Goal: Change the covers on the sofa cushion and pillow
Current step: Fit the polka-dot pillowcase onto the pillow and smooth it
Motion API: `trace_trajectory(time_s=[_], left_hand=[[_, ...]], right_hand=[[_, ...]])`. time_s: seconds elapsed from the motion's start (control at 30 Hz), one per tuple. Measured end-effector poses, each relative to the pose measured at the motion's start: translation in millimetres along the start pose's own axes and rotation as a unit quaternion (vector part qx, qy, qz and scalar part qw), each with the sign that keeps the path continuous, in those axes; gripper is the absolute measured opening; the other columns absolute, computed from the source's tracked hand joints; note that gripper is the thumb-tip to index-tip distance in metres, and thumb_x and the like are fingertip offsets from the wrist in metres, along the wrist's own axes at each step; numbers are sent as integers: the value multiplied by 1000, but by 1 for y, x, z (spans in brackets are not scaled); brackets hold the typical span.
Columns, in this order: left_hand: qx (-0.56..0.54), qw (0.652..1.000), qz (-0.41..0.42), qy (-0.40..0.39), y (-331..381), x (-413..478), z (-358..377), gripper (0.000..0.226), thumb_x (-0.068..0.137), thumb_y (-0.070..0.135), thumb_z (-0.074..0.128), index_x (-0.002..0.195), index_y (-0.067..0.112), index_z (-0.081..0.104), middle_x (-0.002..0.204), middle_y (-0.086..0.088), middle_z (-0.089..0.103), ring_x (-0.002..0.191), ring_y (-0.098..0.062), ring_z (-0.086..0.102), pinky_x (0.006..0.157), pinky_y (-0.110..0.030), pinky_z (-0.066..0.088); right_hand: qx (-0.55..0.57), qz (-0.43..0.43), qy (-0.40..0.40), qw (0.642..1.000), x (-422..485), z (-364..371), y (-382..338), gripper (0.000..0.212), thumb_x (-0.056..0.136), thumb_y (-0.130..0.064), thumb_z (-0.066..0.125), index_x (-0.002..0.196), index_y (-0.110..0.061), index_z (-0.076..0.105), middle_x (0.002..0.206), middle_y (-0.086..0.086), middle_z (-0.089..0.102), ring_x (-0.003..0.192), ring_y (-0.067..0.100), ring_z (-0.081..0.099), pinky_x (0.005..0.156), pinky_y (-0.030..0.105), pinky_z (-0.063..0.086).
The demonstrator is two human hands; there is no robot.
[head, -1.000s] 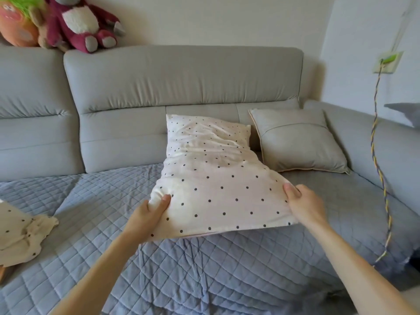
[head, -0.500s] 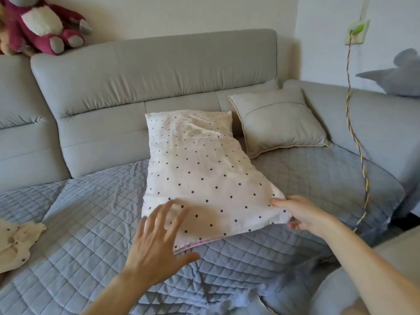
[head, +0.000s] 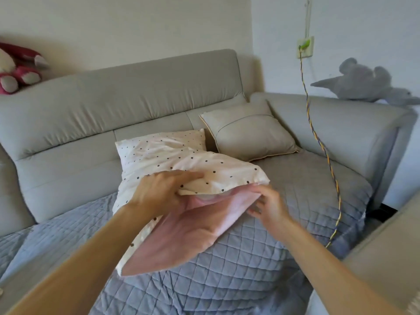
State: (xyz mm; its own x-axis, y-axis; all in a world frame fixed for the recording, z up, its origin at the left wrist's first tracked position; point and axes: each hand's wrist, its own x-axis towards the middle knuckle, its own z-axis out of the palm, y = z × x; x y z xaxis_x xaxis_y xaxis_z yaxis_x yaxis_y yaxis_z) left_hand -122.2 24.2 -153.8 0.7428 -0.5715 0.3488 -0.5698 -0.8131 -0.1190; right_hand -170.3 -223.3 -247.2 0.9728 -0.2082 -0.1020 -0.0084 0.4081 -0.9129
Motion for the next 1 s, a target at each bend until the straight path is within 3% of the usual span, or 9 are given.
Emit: trace_trajectory(time_s=[0.13,0.23,0.37,0.43,0.53,0.67,0.8,0.93,1.0], left_hand=[[-23,999,-22,7,-2,34,-15,68,71,38,37,135,61,41,140,27,50,125,-12,51,82,-33,50],[4,999,-3,32,-2,48,-11,60,82,35,50,138,55,43,140,21,51,122,-18,55,81,-36,51],[88,990,56,98,-6,56,-1,55,78,23,55,130,41,59,118,5,68,95,-30,68,69,-41,51],[102,986,38,124,-20,63,-5,54,79,19,55,129,40,59,114,3,70,89,-32,69,68,-43,51],[113,986,9,126,-37,68,-11,58,85,18,63,135,44,53,119,4,67,97,-31,66,71,-44,51],[113,985,68,113,-20,63,11,56,80,35,73,132,47,55,112,8,68,93,-26,66,71,-40,51],[120,977,112,136,-14,62,33,54,78,39,75,129,45,59,105,8,67,86,-24,65,69,-40,53],[128,973,116,154,-19,65,33,58,77,37,79,130,46,56,105,8,67,86,-23,65,70,-40,52],[132,974,109,145,-25,66,32,61,78,35,77,132,48,52,107,9,66,89,-23,65,72,-41,52]], right_hand=[[-165,-53,11,985,15,17,21,52,79,-38,74,125,-26,53,108,-10,68,98,8,64,73,25,50],[-327,-25,91,940,31,24,41,29,98,-43,50,107,-15,53,81,-4,59,71,13,57,57,26,41],[-278,22,164,946,46,1,39,25,99,-28,44,90,-10,58,71,8,67,67,28,66,65,43,56],[-313,21,180,932,44,-24,28,24,97,-22,46,84,-8,61,64,7,66,56,26,62,59,39,53],[-464,17,141,874,33,-51,21,25,95,-26,50,80,-10,62,67,3,68,56,23,61,57,31,48],[-639,-25,55,767,15,-22,21,50,94,-57,37,61,-21,47,57,-5,53,53,14,52,51,28,42],[-637,-168,23,752,1,40,27,53,93,-53,37,55,-17,41,51,-3,48,51,16,49,50,29,38],[-643,-217,-89,729,23,80,61,28,99,-32,41,94,-21,66,99,6,72,91,28,66,70,32,46],[-641,-150,-179,731,37,93,85,39,101,-31,40,137,-24,52,145,6,51,127,28,52,101,31,42]])
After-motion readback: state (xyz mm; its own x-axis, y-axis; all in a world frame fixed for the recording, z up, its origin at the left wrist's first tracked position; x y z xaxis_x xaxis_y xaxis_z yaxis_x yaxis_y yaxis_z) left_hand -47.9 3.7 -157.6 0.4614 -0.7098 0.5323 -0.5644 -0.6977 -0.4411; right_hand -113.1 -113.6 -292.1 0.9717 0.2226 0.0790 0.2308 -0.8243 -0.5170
